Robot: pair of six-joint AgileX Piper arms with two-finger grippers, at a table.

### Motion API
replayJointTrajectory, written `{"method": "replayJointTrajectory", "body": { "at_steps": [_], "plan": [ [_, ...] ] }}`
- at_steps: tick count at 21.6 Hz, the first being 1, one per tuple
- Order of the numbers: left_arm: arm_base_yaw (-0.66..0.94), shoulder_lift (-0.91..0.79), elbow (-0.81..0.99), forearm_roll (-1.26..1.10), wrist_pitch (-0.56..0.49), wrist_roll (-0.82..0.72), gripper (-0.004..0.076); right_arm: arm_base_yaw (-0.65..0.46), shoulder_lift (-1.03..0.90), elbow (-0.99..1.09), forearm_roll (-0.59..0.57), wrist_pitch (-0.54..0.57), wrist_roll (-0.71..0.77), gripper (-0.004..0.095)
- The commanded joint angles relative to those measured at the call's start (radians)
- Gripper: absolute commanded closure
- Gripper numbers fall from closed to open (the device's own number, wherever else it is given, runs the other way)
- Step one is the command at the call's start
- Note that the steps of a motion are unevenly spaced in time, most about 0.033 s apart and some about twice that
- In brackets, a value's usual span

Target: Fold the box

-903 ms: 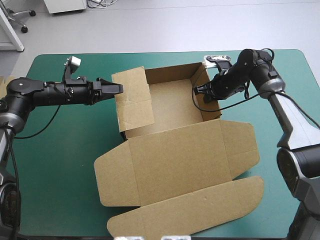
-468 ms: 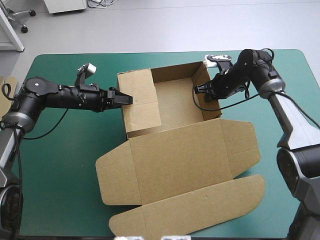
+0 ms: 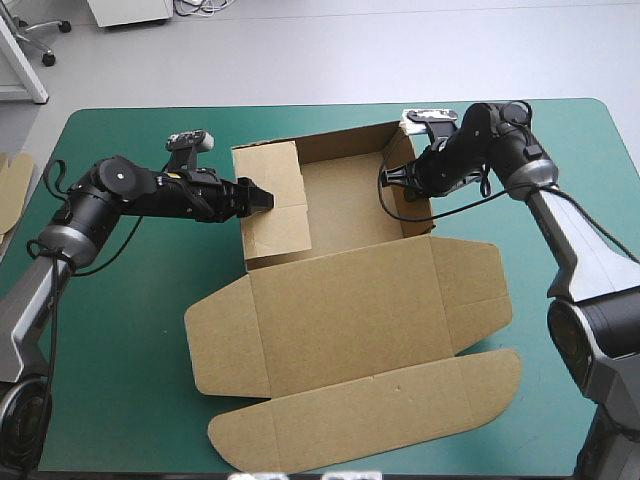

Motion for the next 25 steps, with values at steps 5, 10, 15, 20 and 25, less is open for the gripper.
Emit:
{"method": "replayJointTrajectory", "body": {
  "at_steps": [5, 10, 15, 20, 25],
  "plan": [
    [-0.073, -0.032, -0.029, 0.114, -0.173, -0.157, 0.0204, 0.034, -0.06, -0.031, 0.082, -0.067, 0.027, 0.0921],
    [-0.116, 0.026, -0.029, 0.297, -0.209, -0.306, 0.0232, 0.044, -0.06, -0.031, 0.078, -0.065, 0.03, 0.092],
    [-0.125, 0.038, -0.029, 0.511, -0.217, -0.481, 0.0237, 0.051, -0.06, -0.031, 0.071, -0.089, 0.049, 0.092],
    [-0.125, 0.038, -0.077, 0.578, -0.202, -0.533, 0.026, 0.051, -0.06, -0.031, 0.028, -0.078, 0.06, 0.092],
    [-0.125, 0.051, -0.129, 0.71, -0.099, -0.599, 0.0293, 0.051, -0.06, -0.031, 0.027, -0.085, 0.067, 0.0921]
  ]
}}
